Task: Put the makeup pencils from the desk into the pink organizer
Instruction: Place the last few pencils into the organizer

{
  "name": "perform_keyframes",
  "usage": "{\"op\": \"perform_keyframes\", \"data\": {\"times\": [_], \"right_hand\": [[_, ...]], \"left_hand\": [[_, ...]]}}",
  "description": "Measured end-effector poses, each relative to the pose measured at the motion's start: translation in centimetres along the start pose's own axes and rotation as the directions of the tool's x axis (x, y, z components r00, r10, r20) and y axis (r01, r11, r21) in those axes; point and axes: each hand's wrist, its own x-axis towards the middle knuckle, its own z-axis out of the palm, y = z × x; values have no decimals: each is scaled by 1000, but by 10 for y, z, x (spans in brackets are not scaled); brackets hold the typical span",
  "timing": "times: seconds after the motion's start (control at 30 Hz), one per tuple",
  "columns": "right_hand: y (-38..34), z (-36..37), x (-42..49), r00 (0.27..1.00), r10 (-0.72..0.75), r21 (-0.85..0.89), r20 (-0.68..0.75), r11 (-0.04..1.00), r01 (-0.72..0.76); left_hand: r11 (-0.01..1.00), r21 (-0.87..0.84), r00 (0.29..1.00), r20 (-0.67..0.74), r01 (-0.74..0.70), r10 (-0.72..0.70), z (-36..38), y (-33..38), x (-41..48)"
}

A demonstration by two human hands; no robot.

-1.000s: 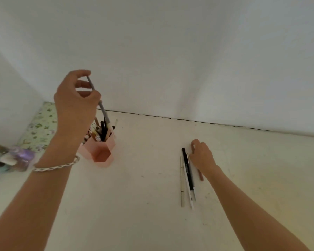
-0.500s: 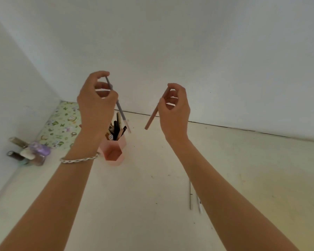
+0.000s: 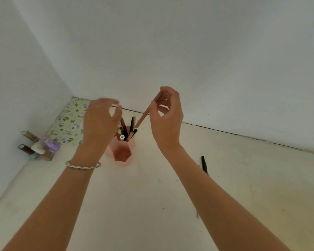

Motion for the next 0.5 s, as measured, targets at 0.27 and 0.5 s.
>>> {"op": "perform_keyframes", "data": {"times": [0.27, 0.5], "right_hand": [[46, 26, -24, 936, -124, -280, 331, 934, 222], [58, -21, -15, 990, -140, -362, 29, 922, 141]], "left_hand": [[958, -279, 986, -135, 61, -102, -28, 22, 11], [956, -294, 999, -42, 12, -25, 6, 74, -26]]}}
